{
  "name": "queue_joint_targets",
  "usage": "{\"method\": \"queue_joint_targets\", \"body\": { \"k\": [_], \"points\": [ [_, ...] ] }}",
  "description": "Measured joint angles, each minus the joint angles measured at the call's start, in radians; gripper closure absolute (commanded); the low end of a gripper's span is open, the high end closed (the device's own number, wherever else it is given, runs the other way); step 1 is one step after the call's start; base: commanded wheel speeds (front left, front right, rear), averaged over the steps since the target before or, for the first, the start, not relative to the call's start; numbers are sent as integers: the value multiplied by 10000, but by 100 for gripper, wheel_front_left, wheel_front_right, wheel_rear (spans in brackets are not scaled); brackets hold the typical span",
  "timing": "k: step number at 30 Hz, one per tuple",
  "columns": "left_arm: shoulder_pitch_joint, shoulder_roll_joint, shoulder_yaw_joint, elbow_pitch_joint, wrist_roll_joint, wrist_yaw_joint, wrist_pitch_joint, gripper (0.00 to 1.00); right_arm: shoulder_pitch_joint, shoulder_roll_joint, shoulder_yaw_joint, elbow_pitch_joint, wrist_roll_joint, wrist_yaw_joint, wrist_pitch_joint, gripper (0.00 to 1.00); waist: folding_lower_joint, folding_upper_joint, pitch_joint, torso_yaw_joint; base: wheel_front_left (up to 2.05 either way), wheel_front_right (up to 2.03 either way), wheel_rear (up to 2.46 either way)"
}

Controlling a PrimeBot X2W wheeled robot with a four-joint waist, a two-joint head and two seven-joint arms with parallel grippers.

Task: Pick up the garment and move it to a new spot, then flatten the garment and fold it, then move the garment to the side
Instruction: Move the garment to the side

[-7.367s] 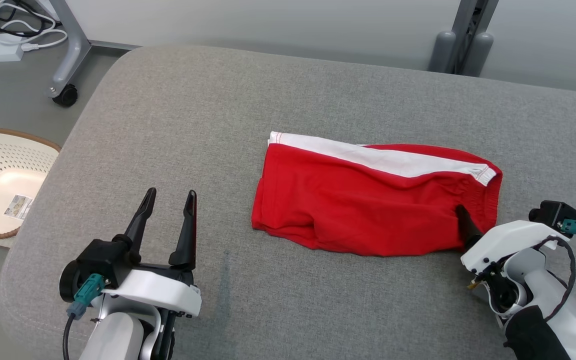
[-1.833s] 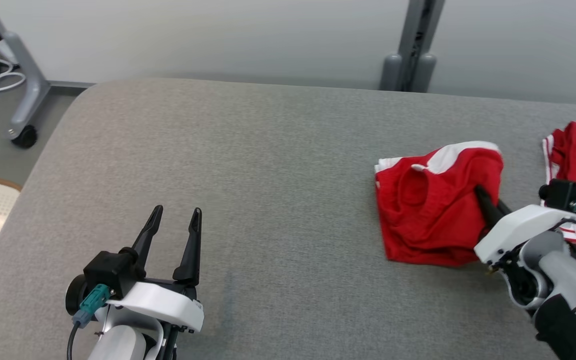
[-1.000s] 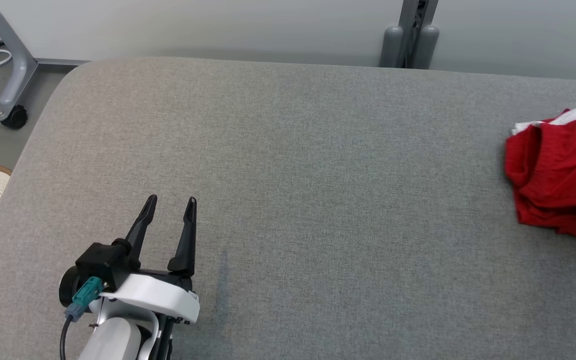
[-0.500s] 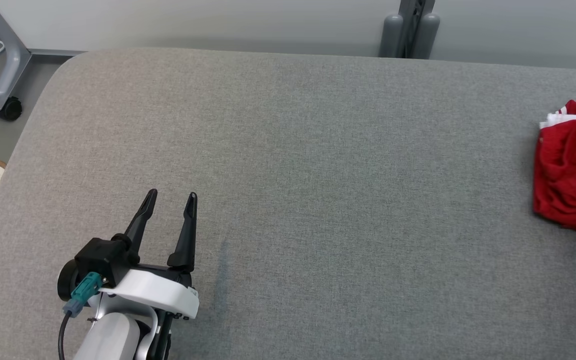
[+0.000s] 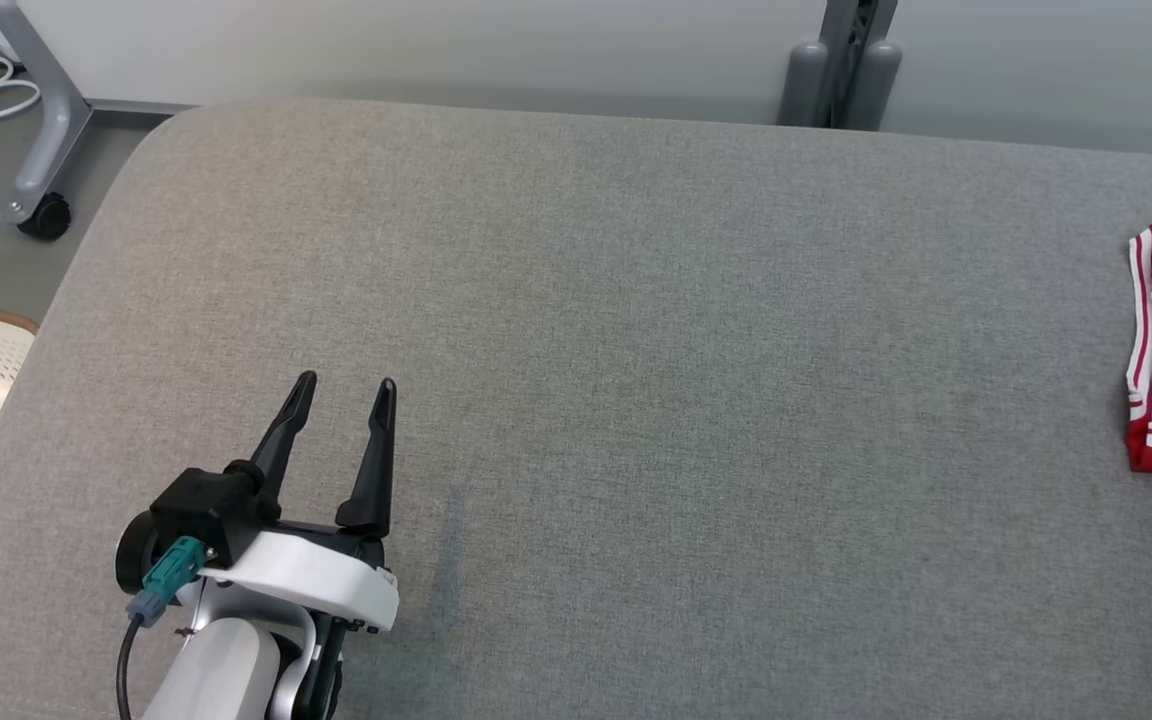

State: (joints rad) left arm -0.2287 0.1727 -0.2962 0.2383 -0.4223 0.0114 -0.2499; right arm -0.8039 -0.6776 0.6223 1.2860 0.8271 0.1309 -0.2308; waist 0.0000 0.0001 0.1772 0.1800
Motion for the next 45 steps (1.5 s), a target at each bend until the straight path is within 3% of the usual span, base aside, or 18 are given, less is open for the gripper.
{"method": "queue_joint_targets", "body": {
  "k": [7,17,29,45],
  "points": [
    [74,12,-10,-6,-67,35,-2,0,130,299,-1139,10,-1287,0,-61,0,0,0,-206,-159,0,0,0],
    [265,58,-6,-2,-127,121,-15,0,-651,1277,-2178,-309,-2978,0,-272,0,-1,0,-636,-500,0,0,0],
    [831,140,2,-40,-222,242,-31,0,1111,2173,-3657,-4345,-4069,0,-336,0,0,0,-1506,-1072,0,0,0],
    [1411,178,318,-330,-489,539,-59,0,5950,3505,-4656,-9915,-3950,-2,-336,0,-1,0,-1795,-1477,0,0,0]
  ]
}}
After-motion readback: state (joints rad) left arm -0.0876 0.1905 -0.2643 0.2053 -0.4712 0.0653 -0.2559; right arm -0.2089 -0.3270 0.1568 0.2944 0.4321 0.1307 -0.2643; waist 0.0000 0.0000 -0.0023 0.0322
